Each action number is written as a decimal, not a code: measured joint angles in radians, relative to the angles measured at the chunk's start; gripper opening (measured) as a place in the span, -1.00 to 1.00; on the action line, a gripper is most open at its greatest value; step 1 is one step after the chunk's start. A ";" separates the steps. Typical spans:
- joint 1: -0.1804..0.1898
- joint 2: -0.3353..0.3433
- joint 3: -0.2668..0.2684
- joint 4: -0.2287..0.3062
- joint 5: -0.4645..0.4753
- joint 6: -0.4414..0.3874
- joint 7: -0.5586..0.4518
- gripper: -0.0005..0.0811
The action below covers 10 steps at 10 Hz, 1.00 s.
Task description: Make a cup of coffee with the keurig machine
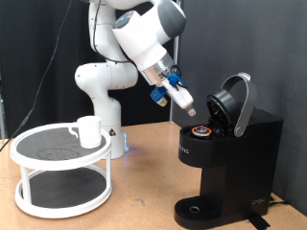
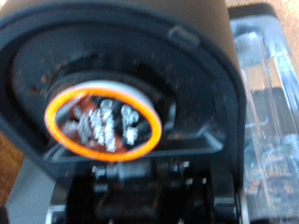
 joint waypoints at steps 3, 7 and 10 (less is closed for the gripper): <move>-0.001 -0.022 -0.038 0.065 0.047 -0.109 -0.005 0.81; -0.004 -0.044 -0.083 0.172 0.084 -0.218 0.020 0.81; -0.008 -0.045 -0.092 0.201 0.083 -0.240 0.037 0.81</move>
